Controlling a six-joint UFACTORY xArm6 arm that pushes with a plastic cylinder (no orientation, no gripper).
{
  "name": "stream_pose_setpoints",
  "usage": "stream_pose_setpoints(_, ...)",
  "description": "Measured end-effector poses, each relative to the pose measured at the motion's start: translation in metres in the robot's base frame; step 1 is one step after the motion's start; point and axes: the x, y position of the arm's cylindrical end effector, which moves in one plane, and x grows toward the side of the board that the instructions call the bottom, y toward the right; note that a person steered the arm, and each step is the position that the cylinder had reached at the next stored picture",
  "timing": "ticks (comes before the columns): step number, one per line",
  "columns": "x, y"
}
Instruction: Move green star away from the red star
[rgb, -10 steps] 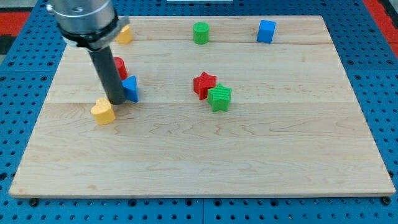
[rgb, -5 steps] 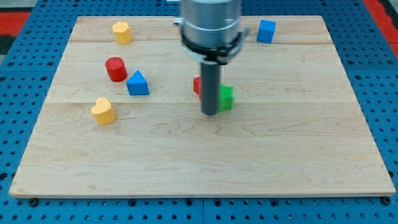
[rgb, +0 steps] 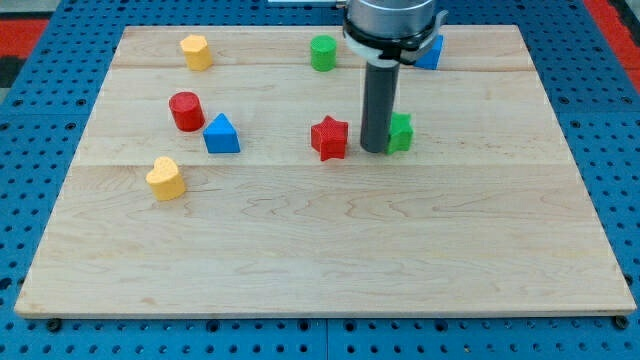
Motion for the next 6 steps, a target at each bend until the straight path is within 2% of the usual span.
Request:
stream_pose_setpoints(2, -0.010, 0.054)
stream_pose_setpoints(3, 0.012, 0.056)
stream_pose_setpoints(6, 0.018, 0.068)
